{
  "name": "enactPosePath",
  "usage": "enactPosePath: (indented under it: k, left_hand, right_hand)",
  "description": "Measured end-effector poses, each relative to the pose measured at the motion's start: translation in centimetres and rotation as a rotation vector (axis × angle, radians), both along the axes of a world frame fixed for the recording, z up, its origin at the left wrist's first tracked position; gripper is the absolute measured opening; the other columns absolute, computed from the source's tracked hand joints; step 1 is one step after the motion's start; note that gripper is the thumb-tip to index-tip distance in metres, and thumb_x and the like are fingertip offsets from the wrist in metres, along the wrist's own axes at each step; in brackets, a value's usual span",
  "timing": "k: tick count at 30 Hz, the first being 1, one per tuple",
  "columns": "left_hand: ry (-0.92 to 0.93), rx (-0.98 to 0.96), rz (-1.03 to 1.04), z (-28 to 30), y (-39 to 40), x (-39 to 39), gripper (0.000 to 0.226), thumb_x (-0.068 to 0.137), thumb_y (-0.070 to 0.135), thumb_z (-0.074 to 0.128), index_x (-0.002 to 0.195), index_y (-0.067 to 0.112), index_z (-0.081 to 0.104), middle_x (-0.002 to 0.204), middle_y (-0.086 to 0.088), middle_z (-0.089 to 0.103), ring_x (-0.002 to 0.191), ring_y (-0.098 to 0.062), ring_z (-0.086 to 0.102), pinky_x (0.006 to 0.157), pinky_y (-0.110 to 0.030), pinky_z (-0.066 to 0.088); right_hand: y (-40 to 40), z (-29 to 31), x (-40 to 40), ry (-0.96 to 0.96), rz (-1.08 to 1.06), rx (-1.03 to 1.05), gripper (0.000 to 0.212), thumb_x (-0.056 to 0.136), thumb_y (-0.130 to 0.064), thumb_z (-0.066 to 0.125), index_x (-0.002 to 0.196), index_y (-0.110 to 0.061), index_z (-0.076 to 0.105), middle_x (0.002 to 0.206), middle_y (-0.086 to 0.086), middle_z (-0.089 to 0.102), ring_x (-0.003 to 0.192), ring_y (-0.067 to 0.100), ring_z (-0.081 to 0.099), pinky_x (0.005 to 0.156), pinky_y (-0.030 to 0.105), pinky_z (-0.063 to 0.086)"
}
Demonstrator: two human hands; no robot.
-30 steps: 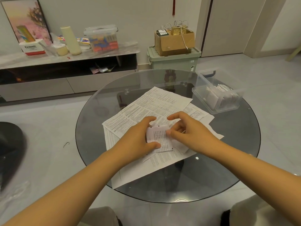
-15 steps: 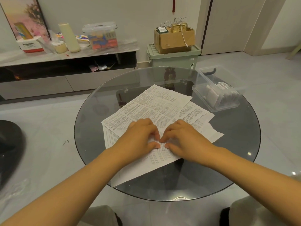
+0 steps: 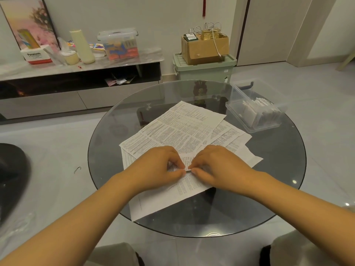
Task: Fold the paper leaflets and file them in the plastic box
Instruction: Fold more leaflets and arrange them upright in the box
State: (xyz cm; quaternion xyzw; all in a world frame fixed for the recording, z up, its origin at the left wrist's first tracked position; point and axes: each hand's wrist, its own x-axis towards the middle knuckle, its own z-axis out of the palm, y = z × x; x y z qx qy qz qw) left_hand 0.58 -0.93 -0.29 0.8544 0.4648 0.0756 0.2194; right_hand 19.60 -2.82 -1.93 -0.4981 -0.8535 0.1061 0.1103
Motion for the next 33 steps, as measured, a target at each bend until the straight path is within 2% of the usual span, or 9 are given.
enactPosePath:
  k: [4,8,11,15,19,22,26,30,33]
  left_hand:
    - [-0.003,0.081,0.078,-0.1,0.0,0.7,0.016,0.092,0.030,0.053,0.089,0.024,0.067,0.087,0.010,0.062,0.080,-0.009,0.058,0.073,-0.022,0.048]
    - [-0.045,0.136,0.171,-0.9,0.6,1.2,0.014,0.093,0.030,0.052,0.094,0.024,0.064,0.076,0.016,0.055,0.069,-0.004,0.051,0.058,-0.013,0.033]
    - [-0.104,0.111,0.229,-1.3,1.1,1.2,0.010,0.090,0.031,0.060,0.098,0.027,0.061,0.078,0.019,0.051,0.068,-0.001,0.048,0.060,-0.009,0.030]
    - [-0.173,0.032,0.309,-1.5,1.6,1.4,0.019,0.084,0.027,0.069,0.101,0.025,0.061,0.086,0.014,0.055,0.074,-0.003,0.050,0.063,-0.008,0.034]
    - [-0.153,-0.017,0.357,-1.8,2.1,1.6,0.029,0.079,0.025,0.074,0.104,0.024,0.059,0.101,0.003,0.053,0.085,-0.010,0.051,0.074,-0.018,0.038]
    - [-0.135,-0.023,0.363,-1.6,2.4,1.4,0.028,0.076,0.027,0.076,0.095,0.027,0.056,0.102,0.005,0.044,0.092,-0.012,0.048,0.078,-0.019,0.036]
    - [-0.105,0.039,0.255,-1.4,2.2,1.4,0.012,0.079,0.026,0.074,0.079,0.025,0.062,0.089,0.010,0.050,0.086,-0.010,0.051,0.067,-0.012,0.035]
    - [-0.031,0.043,0.135,-1.0,2.2,0.7,0.024,0.075,0.037,0.076,0.091,0.025,0.063,0.091,0.012,0.054,0.085,-0.007,0.052,0.073,-0.015,0.043]
    - [0.057,0.092,0.085,-0.5,2.1,0.4,0.025,0.081,0.037,0.070,0.100,0.024,0.064,0.098,0.009,0.059,0.089,-0.009,0.055,0.081,-0.024,0.049]
  right_hand:
    - [0.2,-0.2,-0.6,0.090,-0.120,0.009,0.025,0.094,-0.029,0.045,0.093,-0.016,0.066,0.087,-0.001,0.065,0.081,0.014,0.051,0.073,0.033,0.045]
    - [0.8,-0.5,-1.2,0.208,-0.220,-0.007,0.019,0.093,-0.033,0.051,0.104,-0.022,0.061,0.088,-0.007,0.058,0.082,0.009,0.049,0.072,0.028,0.043]
    - [1.3,-0.9,-1.6,0.228,-0.265,-0.028,0.027,0.088,-0.040,0.059,0.111,-0.026,0.059,0.086,-0.013,0.052,0.085,0.007,0.043,0.072,0.025,0.036]
    - [1.8,-1.2,-1.7,0.190,-0.311,-0.063,0.037,0.085,-0.045,0.061,0.120,-0.035,0.057,0.102,-0.008,0.058,0.098,0.012,0.040,0.085,0.026,0.033]
    - [2.1,-1.5,-1.3,0.194,-0.348,-0.140,0.038,0.091,-0.038,0.055,0.128,-0.044,0.050,0.104,-0.008,0.038,0.106,0.013,0.032,0.095,0.026,0.027]
    - [1.9,-1.6,-1.1,0.113,-0.303,-0.087,0.035,0.095,-0.035,0.048,0.129,-0.043,0.051,0.114,-0.010,0.039,0.102,0.011,0.027,0.087,0.022,0.019]
    - [1.3,-1.6,-0.9,-0.049,-0.179,0.058,0.037,0.099,-0.035,0.038,0.134,-0.037,0.047,0.132,-0.009,0.039,0.115,0.018,0.029,0.089,0.027,0.020]
    - [1.4,-0.9,-0.7,-0.131,-0.070,0.064,0.041,0.098,-0.039,0.039,0.136,-0.028,0.047,0.133,-0.009,0.043,0.118,0.018,0.031,0.095,0.029,0.024]
    - [1.5,-0.5,-0.6,-0.146,-0.030,0.085,0.040,0.097,-0.041,0.040,0.133,-0.025,0.052,0.125,-0.006,0.052,0.114,0.018,0.038,0.092,0.029,0.026]
